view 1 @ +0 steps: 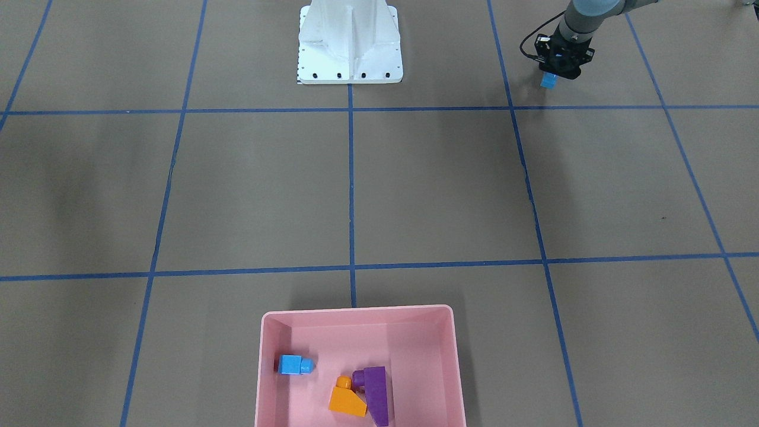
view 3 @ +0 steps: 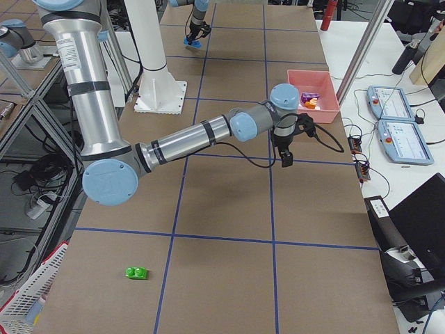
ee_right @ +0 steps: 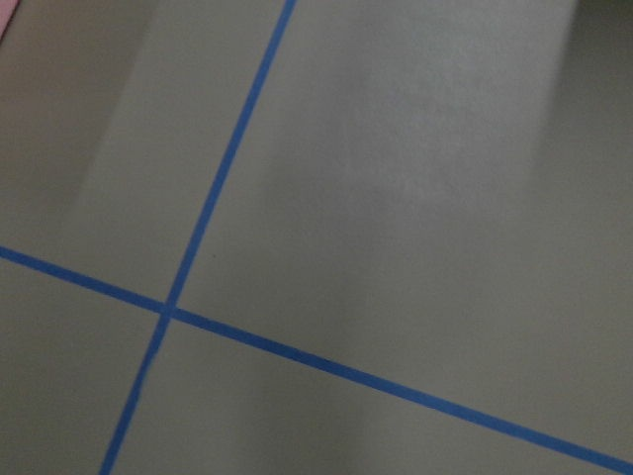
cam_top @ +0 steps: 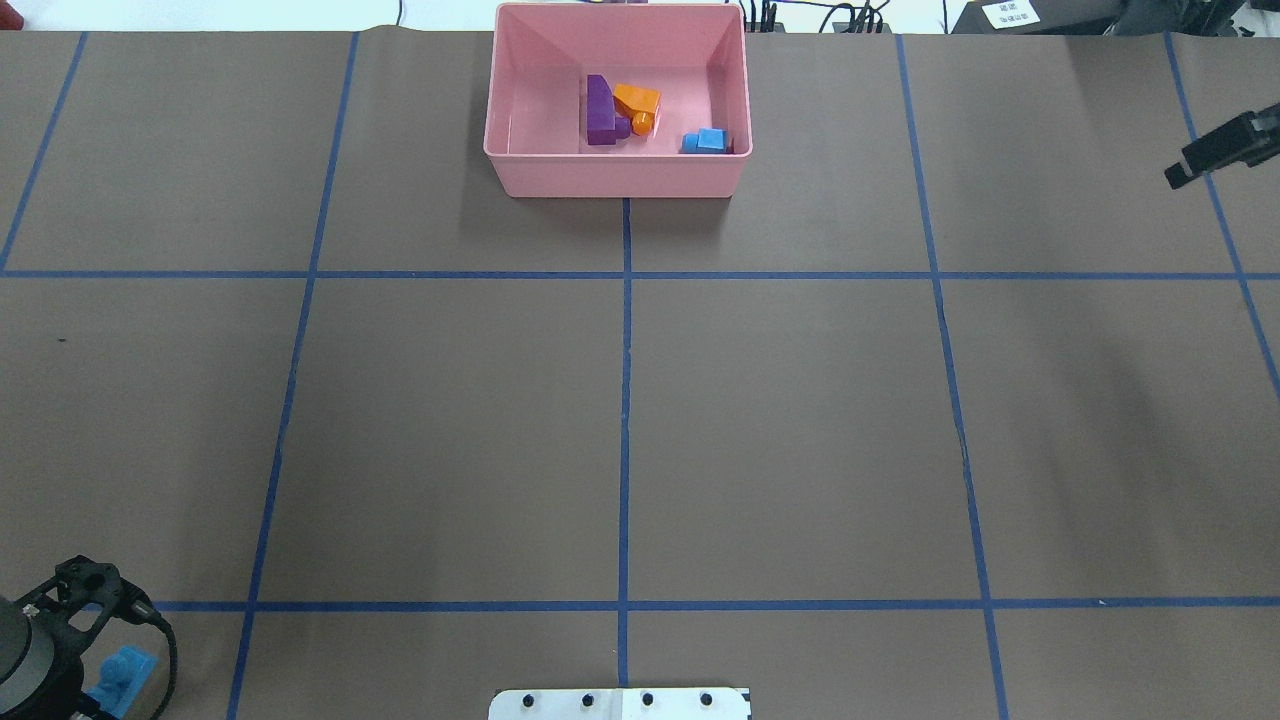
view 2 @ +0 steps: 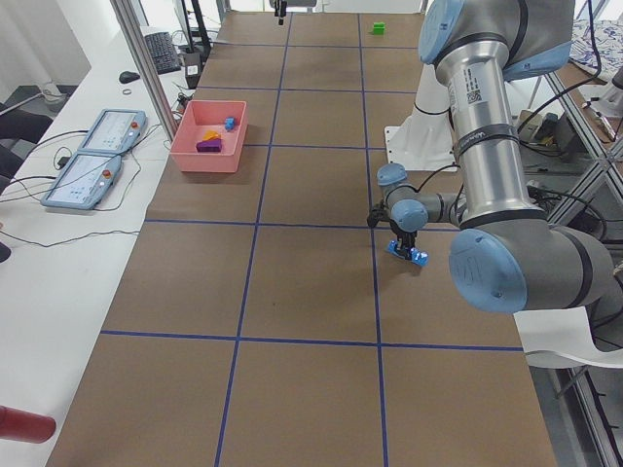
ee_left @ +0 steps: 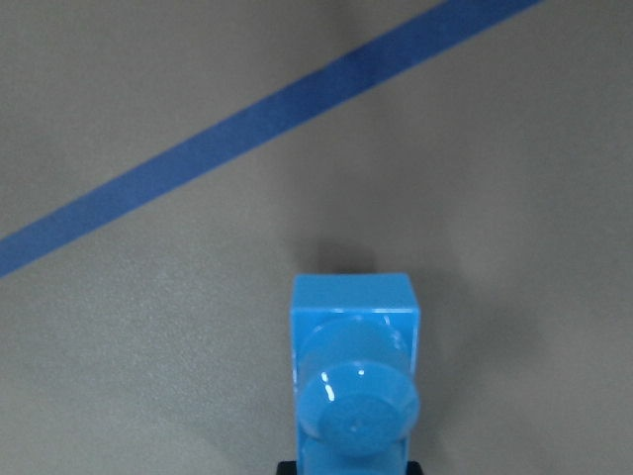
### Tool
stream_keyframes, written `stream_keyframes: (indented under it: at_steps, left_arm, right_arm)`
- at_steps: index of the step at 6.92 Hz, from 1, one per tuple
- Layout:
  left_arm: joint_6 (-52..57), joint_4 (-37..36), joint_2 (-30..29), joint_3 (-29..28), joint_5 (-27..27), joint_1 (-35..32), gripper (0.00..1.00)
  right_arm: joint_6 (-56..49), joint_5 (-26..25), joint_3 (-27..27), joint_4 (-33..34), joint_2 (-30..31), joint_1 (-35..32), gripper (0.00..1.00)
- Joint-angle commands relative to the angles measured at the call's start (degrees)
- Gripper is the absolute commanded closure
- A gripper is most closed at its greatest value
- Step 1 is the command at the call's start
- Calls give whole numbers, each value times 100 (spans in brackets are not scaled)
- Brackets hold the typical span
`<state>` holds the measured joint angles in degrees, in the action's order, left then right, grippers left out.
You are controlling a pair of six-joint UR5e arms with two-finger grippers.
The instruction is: Put all blocks into box
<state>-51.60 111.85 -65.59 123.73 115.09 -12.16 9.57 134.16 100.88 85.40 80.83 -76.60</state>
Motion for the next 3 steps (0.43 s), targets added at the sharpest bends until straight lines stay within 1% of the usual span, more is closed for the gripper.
stream_keyframes:
  at_steps: [1,2,3]
  left_arm:
    - [-17,-14,73,430,440,-215,100]
    - [0,-14,21,493,844,-721,100]
    - [27,-14,-15,590,1213,-1205,100]
  right_arm:
    - [-621,50,133,56,939,-206,1]
    - [-823,-81,169,-22,1378,-206,1]
    - [-938,-100,221,-41,1748,-206,0]
